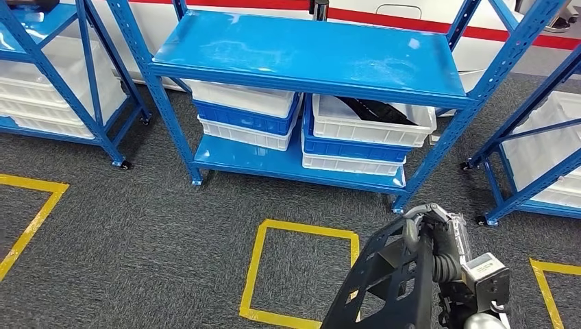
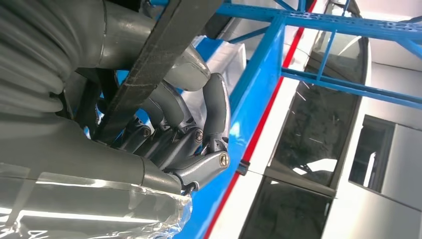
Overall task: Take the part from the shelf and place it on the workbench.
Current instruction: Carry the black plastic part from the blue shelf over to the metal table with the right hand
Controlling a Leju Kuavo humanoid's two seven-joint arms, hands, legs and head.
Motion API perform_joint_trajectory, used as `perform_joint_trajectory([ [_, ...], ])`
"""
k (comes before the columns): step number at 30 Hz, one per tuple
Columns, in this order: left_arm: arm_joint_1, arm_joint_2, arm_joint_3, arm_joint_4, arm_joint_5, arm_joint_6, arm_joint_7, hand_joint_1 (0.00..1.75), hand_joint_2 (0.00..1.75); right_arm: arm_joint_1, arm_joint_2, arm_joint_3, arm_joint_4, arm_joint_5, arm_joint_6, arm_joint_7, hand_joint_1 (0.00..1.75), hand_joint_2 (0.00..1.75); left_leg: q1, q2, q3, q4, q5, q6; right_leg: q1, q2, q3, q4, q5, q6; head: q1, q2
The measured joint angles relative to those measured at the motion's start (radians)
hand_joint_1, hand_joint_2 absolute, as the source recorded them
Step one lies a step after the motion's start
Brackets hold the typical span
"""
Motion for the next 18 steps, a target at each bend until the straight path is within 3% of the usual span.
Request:
perform_joint_trajectory([
  [2, 0.0, 0.0, 0.0, 0.0, -0.002, -0.003, -0.001, 0.0, 0.0, 0.016, 0.0, -0.007, -0.014, 0.0, -0.002, -0.002, 1.75, 1.75, -0.002, -0.001, -0.008, 0.004, 0.009, -0.009, 0.002, 0.001, 0.097, -0.146, 0.033, 0.003, 0.0, 0.0],
  [3, 0.0, 0.001, 0.0, 0.0, -0.003, -0.003, -0.002, 0.0, 0.0, 0.024, 0.0, -0.012, -0.022, 0.0, -0.003, -0.003, 1.75, 1.75, -0.004, -0.001, -0.01, 0.006, 0.012, -0.015, 0.006, 0.003, 0.118, -0.185, 0.042, -0.001, 0.0, 0.0],
  [5, 0.0, 0.002, 0.0, 0.0, -0.003, -0.004, -0.003, 0.0, 0.0, 0.038, 0.0, -0.019, -0.034, 0.0, -0.005, -0.005, 1.75, 1.75, -0.008, -0.002, -0.014, 0.01, 0.019, -0.025, 0.014, 0.007, 0.116, -0.194, 0.05, -0.012, -0.001, 0.0],
  [7, 0.0, 0.003, 0.0, 0.0, -0.003, -0.006, -0.004, 0.0, 0.0, 0.051, 0.001, -0.022, -0.044, 0.0, -0.006, -0.005, 1.75, 1.75, -0.007, -0.003, -0.021, 0.021, 0.01, -0.033, 0.003, 0.008, 0.105, -0.195, 0.056, -0.027, -0.002, 0.0],
  [9, 0.001, 0.005, 0.0, 0.0, -0.003, -0.007, -0.005, 0.0, 0.0, 0.063, 0.001, -0.022, -0.056, 0.001, -0.007, -0.005, 1.75, 1.75, -0.003, -0.003, -0.048, 0.088, -0.052, -0.041, -0.007, 0.004, 0.097, -0.196, 0.068, -0.046, -0.004, 0.0],
  [11, 0.002, 0.007, 0.001, 0.0, -0.004, -0.008, -0.005, 0.0, 0.0, 0.073, 0.003, -0.022, -0.066, 0.001, -0.008, -0.005, 1.75, 1.75, -0.001, -0.004, -0.093, 0.217, -0.14, -0.049, -0.003, 0.001, 0.084, -0.195, 0.081, -0.059, -0.006, 0.0],
  [12, 0.002, 0.007, 0.001, 0.0, -0.006, -0.008, -0.005, 0.0, 0.0, 0.079, 0.005, -0.022, -0.069, 0.002, -0.01, -0.005, 1.75, 1.75, 0.0, -0.004, -0.11, 0.272, -0.165, -0.052, -0.001, 0.001, 0.077, -0.193, 0.087, -0.06, -0.006, 0.0],
  [13, 0.002, 0.008, 0.002, 0.0, -0.008, -0.008, -0.005, 0.0, 0.0, 0.086, 0.007, -0.023, -0.073, 0.003, -0.011, -0.005, 1.75, 1.75, 0.0, -0.004, -0.111, 0.297, -0.17, -0.053, 0.001, 0.0, 0.069, -0.191, 0.092, -0.059, -0.006, 0.0],
  [14, 0.003, 0.008, 0.002, 0.0, -0.01, -0.008, -0.005, 0.0, 0.0, 0.093, 0.008, -0.023, -0.076, 0.003, -0.012, -0.005, 1.75, 1.75, 0.0, -0.004, -0.092, 0.283, -0.155, -0.053, 0.001, 0.001, 0.062, -0.188, 0.095, -0.057, -0.006, 0.0],
  [16, 0.003, 0.01, 0.002, 0.0, -0.014, -0.008, -0.004, 0.0, 0.0, 0.105, 0.01, -0.025, -0.084, 0.004, -0.014, -0.005, 1.75, 1.75, 0.001, -0.004, -0.006, 0.158, -0.102, -0.049, 0.001, 0.001, 0.054, -0.181, 0.098, -0.052, -0.006, 0.0],
  [18, 0.003, 0.011, 0.002, 0.0, -0.018, -0.007, -0.004, 0.0, 0.0, 0.113, 0.012, -0.03, -0.093, 0.005, -0.015, -0.005, 1.75, 1.75, -0.001, -0.005, 0.06, 0.049, -0.074, -0.04, 0.006, 0.001, 0.047, -0.175, 0.102, -0.045, -0.006, 0.0],
])
